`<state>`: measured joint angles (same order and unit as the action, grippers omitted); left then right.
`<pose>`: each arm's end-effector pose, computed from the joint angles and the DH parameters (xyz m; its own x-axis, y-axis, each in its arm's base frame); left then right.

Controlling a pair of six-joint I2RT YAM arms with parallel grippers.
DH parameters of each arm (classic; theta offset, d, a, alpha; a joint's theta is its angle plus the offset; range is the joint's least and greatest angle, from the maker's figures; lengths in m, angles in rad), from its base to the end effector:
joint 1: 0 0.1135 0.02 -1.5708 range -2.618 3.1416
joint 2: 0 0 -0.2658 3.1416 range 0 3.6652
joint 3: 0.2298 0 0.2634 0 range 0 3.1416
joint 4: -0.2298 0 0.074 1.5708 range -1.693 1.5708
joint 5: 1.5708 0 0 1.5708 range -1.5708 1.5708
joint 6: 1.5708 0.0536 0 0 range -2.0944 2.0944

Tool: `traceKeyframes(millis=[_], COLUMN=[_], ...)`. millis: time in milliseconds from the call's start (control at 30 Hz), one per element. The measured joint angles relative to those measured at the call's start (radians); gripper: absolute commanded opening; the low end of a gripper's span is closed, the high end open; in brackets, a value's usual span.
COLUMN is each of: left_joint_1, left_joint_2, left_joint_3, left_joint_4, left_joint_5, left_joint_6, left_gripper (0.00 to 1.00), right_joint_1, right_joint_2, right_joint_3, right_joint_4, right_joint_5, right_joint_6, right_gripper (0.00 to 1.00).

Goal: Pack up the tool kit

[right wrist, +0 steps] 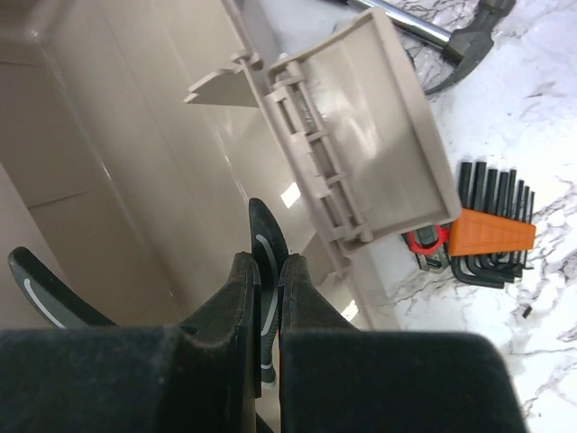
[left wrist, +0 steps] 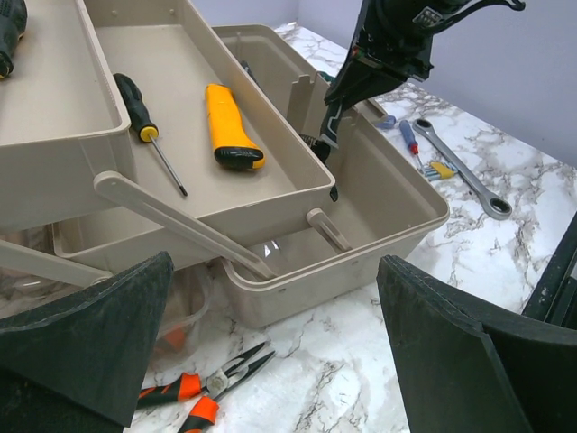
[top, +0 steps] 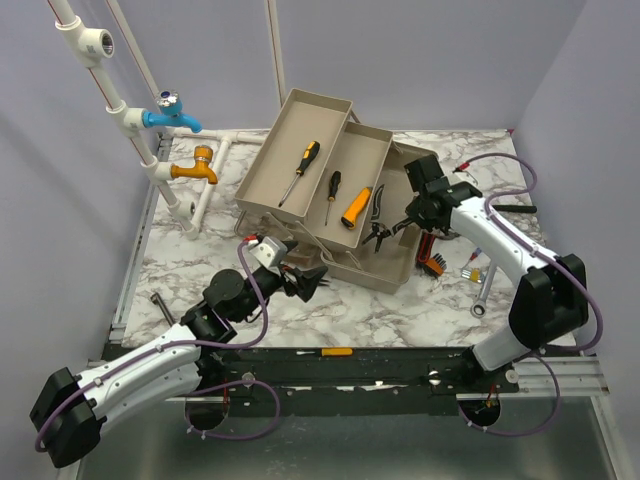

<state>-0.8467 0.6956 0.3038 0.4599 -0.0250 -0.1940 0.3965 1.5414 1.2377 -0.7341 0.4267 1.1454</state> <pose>0.1356 -0.1513 0.2500 -0.0969 -0.1813 -0.9786 0.7273 0.6583 -0.1940 0.3197 0.1098 0.2540 -0.4714 0.7016 -0.5344 0.6586 0.6830 0.3157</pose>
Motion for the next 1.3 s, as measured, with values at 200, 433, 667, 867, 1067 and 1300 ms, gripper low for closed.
traceKeyframes(millis=[200,433,667,867,1067,1300], left_joint_1=[0.000,0.000,0.000,0.000,0.000,0.000], left_joint_2=[0.017,0.019,0.019,0.019,0.020,0.019], left_joint_3=[0.014,0.014,0.015,0.015,0.015,0.015], left_joint_4=[-0.019,-0.028,-0.037,-0.037,-0.038,-0.040], left_joint_5=[0.000,0.000,0.000,0.000,0.000,0.000], left_joint_6=[0.003,0.004,0.006,0.008,0.008,0.008], left_gripper=[0.99,0.99,0.99,0.99,0.99,0.99], right_joint_1=[0.066,0.123,0.128,0.142,0.160,0.160], right_joint_2=[0.068,0.153,0.196,0.183,0.131,0.010], right_joint_3=[0.064,0.129,0.130,0.091,0.062,0.043], right_joint_4=[-0.027,-0.045,0.007,0.094,0.162,0.200], right_joint_5=[0.094,0.154,0.146,0.105,0.077,0.079], right_joint_6=[0.010,-0.013,-0.082,-0.146,-0.196,-0.276], right_gripper=[0.01,0.01,0.18,0.41,0.47,0.46])
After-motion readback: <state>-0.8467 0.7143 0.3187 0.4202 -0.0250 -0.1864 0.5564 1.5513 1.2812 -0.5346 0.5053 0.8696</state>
